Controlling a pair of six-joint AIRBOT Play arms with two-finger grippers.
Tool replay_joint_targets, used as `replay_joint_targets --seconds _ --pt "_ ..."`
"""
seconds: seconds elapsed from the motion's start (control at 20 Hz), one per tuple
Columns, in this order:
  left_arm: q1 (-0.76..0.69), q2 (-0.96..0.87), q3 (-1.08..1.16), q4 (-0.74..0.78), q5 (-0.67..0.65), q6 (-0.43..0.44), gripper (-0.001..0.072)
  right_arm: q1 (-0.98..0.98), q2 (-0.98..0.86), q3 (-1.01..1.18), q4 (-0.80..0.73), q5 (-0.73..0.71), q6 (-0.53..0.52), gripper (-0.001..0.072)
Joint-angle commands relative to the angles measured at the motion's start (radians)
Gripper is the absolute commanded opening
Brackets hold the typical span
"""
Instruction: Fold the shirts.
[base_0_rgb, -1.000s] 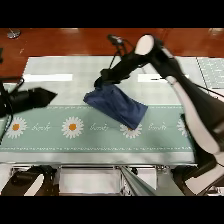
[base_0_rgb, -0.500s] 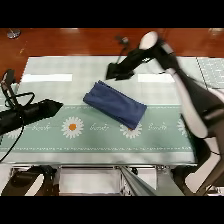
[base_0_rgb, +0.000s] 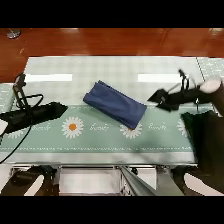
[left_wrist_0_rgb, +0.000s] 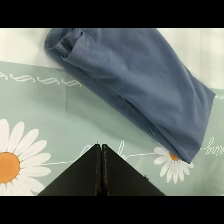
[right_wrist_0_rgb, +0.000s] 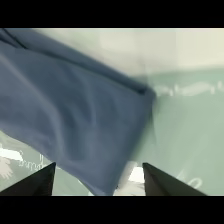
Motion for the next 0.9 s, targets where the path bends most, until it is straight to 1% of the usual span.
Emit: replay_joint_targets --seconds 0.0,0.15,0.35,0.45,0.5,0.55,0.6,0.65,0.7,0.75,0.85 --pt "-0.063 -0.012 -0.042 -0.026 0.068 -0.003 0.0020 0.037 0.053 -0.260 0.205 -0.168 -0.075 0.0619" --pt "-0.115 -0.024 -0.076 -0.053 0.140 -0.003 0.0020 0.113 -0.060 -0.226 0.252 -0.169 -0.108 0.0619" --pt "-0.155 -0.060 -0.077 -0.054 0.165 -0.003 0.0020 0.187 -0.201 -0.133 0.268 -0.170 -0.114 0.0619" --pt "-0.164 -0.077 -0.077 -0.054 0.165 -0.003 0.0020 0.211 -0.258 -0.070 0.283 -0.167 -0.111 0.0602" --pt "-0.167 -0.085 -0.077 -0.054 0.167 -0.003 0.0020 0.219 -0.278 -0.036 0.282 -0.158 -0.113 0.0481" --pt "-0.169 -0.091 -0.077 -0.054 0.167 -0.003 0.0020 0.223 -0.293 0.007 0.283 -0.145 -0.135 0.0117" --pt "-0.170 -0.095 -0.077 -0.054 0.169 -0.003 0.0020 0.224 -0.297 0.056 0.285 -0.126 -0.178 0.0021" --pt "-0.170 -0.097 -0.077 -0.054 0.172 -0.003 0.0020 0.224 -0.297 0.125 0.271 -0.092 -0.200 0.0021" --pt "-0.171 -0.098 -0.077 -0.054 0.176 -0.002 0.0020 0.222 -0.297 0.206 0.233 -0.048 -0.198 0.0021" --pt "-0.171 -0.098 -0.077 -0.054 0.180 -0.002 0.0020 0.222 -0.297 0.306 0.174 0.004 -0.182 0.0021" --pt "-0.171 -0.099 -0.077 -0.054 0.187 -0.002 0.0020 0.221 -0.297 0.507 0.057 0.099 -0.113 0.0021"
